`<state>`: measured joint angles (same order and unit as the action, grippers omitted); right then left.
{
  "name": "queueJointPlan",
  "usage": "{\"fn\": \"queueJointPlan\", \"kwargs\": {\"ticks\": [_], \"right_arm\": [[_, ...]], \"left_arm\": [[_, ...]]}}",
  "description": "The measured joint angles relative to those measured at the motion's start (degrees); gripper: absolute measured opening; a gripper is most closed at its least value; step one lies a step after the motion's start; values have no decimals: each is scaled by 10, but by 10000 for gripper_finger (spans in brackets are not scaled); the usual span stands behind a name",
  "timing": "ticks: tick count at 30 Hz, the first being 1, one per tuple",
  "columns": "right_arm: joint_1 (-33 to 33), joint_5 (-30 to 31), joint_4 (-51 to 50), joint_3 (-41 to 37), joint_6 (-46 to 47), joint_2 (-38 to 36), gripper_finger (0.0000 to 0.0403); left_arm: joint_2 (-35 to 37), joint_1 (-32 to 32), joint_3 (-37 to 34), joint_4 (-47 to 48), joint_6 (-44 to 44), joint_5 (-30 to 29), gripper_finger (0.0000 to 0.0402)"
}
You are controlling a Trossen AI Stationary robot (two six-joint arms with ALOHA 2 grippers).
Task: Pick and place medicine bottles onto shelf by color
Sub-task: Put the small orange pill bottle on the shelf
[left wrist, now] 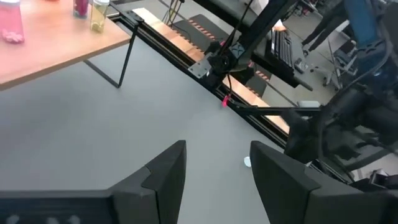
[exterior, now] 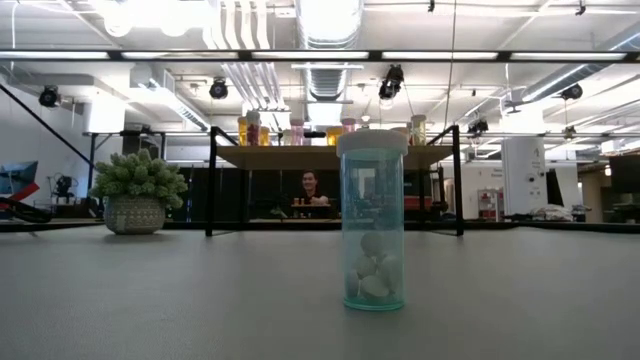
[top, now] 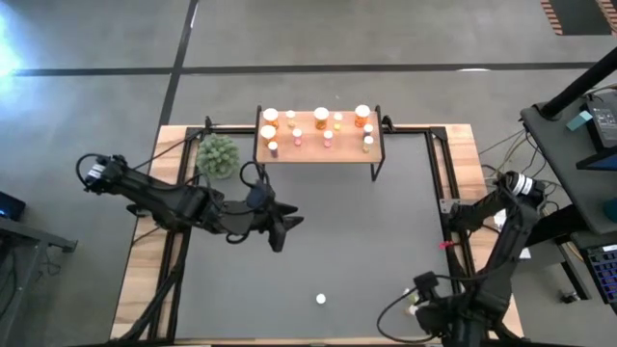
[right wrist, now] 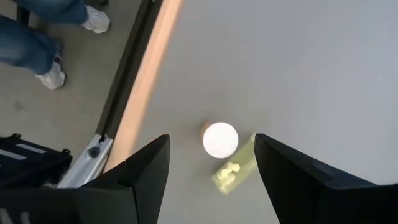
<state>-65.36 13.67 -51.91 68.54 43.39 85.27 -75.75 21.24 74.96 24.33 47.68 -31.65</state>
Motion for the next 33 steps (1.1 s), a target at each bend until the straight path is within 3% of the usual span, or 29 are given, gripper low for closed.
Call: {"fn": "queueJointPlan", "kwargs": {"ticks": [12, 22, 33], "right_arm": [[0, 1, 102, -98, 0, 0, 224], [0, 29, 138, -119, 31, 0, 223], [0, 24, 174, -147, 32, 0, 166]], "left_arm": [[24, 3, 0, 2, -18, 1, 162], [27, 3, 0, 2, -21, 1, 162], [27, 3, 0, 2, -21, 1, 162]]}}
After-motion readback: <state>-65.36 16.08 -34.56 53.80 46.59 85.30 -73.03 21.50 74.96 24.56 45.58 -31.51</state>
